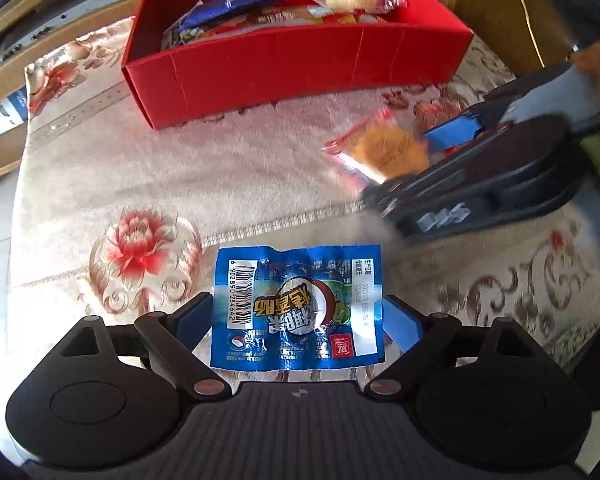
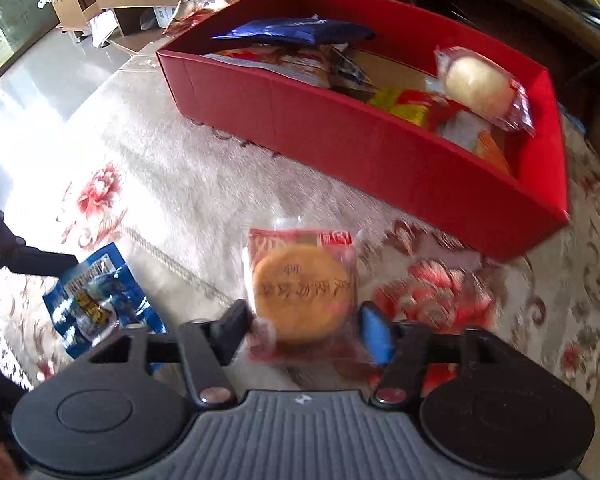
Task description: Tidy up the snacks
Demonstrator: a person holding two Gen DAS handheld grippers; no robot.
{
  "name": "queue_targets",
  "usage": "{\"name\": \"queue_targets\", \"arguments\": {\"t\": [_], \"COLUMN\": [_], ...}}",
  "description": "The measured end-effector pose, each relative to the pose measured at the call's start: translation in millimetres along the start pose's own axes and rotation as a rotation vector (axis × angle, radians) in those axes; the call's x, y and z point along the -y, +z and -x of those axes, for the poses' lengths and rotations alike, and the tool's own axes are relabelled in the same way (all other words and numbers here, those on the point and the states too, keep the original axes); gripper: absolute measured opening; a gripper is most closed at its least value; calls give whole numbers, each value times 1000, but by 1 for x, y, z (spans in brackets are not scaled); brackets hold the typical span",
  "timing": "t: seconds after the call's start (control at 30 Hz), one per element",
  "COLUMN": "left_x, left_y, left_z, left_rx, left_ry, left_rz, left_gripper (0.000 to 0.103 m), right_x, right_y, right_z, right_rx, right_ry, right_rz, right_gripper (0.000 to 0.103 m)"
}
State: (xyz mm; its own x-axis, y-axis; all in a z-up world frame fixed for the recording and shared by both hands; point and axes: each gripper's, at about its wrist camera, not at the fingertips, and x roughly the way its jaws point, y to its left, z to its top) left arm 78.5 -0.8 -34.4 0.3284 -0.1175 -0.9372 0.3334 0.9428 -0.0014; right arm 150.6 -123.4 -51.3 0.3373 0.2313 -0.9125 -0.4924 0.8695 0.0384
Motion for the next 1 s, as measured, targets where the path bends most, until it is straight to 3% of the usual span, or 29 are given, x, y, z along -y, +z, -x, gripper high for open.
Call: {"name": "queue_targets", "arguments": {"t": [0.17,0.4,0.47,0.57,0.67,0.87,1.0], "left_x": [-4,-3,2,16,21,17,26], "left_y": [0,1,3,7,8,9,3], "left_z": [0,-3,2,13,18,3,-12], "left_rx": [7,7,33,25,-8,-66,-98], "left_ry": [-25,2,-2,-24,4,-31,-41], "left_rz": [8,18,-41,-238,-425,-577,-754], "left_gripper": [93,92,92,92,94,93,93], "right_x": [1,-5,-5,-3,-1,-3,-1], "right_y": [-14,-20,-22,-25,-25,-20,-17], "right_z": [6,11,13,14,14,10,8], "right_rx": [-11,-5,-8,-7,-10,-25,-36], "right_ry": [-14,-10,3,17,28,26,39], "right_rz": [23,43,40,35,31,44,40], "right_gripper": [58,58,57,58,59,60,61]}}
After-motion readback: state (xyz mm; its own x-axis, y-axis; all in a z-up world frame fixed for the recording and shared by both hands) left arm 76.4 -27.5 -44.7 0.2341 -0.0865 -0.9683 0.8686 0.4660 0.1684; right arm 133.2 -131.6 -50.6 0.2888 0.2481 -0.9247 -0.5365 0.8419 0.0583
